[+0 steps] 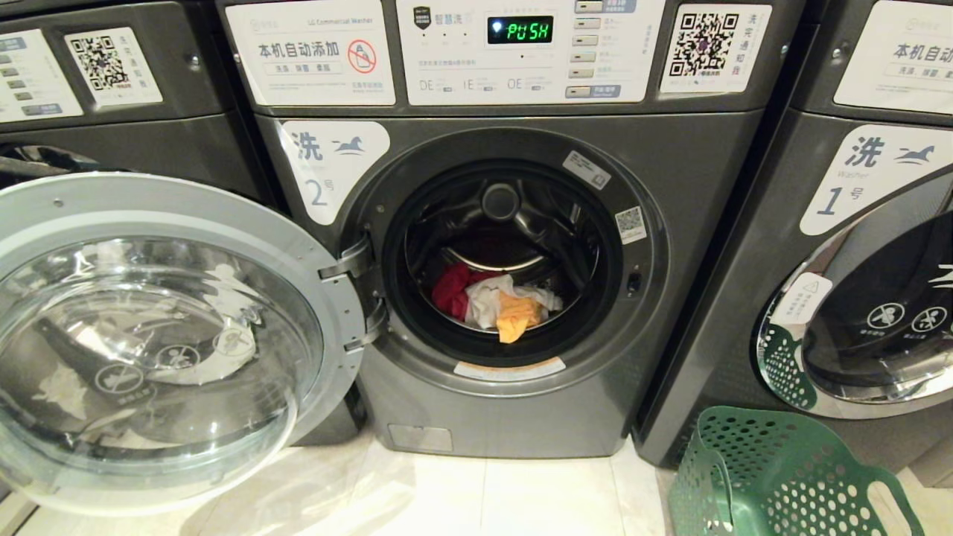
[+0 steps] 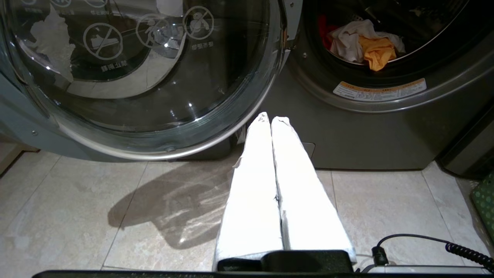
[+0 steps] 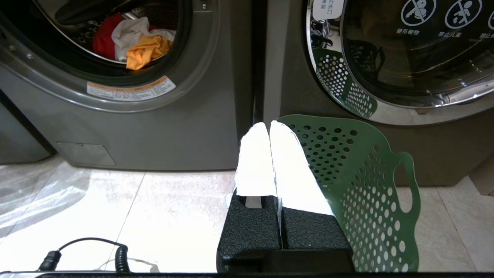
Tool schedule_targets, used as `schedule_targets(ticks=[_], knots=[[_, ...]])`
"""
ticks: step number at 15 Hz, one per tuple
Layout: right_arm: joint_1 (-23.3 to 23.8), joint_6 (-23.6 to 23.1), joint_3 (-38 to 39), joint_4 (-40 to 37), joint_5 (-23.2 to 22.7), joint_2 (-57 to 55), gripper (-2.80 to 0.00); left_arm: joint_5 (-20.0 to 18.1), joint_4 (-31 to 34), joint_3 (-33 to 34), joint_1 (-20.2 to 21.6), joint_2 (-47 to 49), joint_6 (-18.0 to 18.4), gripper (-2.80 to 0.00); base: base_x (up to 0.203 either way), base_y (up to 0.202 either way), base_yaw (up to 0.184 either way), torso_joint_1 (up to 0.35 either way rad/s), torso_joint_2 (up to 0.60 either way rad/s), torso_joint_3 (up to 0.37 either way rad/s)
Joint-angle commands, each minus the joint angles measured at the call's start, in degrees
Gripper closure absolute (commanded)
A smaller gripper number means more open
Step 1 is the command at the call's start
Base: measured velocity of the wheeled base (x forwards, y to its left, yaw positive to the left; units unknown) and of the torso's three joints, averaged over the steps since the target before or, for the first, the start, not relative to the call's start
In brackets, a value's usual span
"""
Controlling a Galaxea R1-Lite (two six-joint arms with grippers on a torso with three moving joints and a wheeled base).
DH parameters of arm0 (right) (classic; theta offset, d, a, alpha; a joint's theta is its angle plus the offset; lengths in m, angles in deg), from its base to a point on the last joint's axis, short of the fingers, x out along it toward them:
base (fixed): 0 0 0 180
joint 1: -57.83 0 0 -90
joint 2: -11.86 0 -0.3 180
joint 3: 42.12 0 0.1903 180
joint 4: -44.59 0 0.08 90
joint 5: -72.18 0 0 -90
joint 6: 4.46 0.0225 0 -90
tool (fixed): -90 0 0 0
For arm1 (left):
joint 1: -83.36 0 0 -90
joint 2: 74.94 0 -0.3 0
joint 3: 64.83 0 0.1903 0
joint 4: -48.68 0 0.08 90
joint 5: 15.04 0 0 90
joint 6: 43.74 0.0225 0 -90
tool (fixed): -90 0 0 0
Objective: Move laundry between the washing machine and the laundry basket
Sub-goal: Pick a cloth and place it into the basket
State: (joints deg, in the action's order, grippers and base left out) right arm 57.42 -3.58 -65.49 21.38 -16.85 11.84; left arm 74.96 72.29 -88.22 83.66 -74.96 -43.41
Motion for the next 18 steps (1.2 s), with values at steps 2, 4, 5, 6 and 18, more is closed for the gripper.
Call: schedule_targets(ticks=[2, 4, 5, 6, 18], knots=[[0.0, 0.0, 0.0, 0.0, 0.0, 0.0, 0.0, 0.0, 0.0, 0.0, 0.0, -0.1, 0.0, 0.0, 0.0, 0.0, 0.0, 0.0, 0.0, 0.0], [0.0, 0.0, 0.0, 0.0, 0.0, 0.0, 0.0, 0.0, 0.0, 0.0, 0.0, -0.1, 0.0, 0.0, 0.0, 0.0, 0.0, 0.0, 0.0, 0.0], [0.0, 0.0, 0.0, 0.0, 0.0, 0.0, 0.0, 0.0, 0.0, 0.0, 0.0, -0.1, 0.0, 0.0, 0.0, 0.0, 0.0, 0.0, 0.0, 0.0], [0.0, 0.0, 0.0, 0.0, 0.0, -0.1, 0.0, 0.0, 0.0, 0.0, 0.0, -0.1, 0.0, 0.0, 0.0, 0.0, 0.0, 0.0, 0.0, 0.0], [0.0, 0.0, 0.0, 0.0, 0.0, 0.0, 0.0, 0.0, 0.0, -0.1, 0.0, -0.1, 0.0, 0.0, 0.0, 0.0, 0.0, 0.0, 0.0, 0.0]])
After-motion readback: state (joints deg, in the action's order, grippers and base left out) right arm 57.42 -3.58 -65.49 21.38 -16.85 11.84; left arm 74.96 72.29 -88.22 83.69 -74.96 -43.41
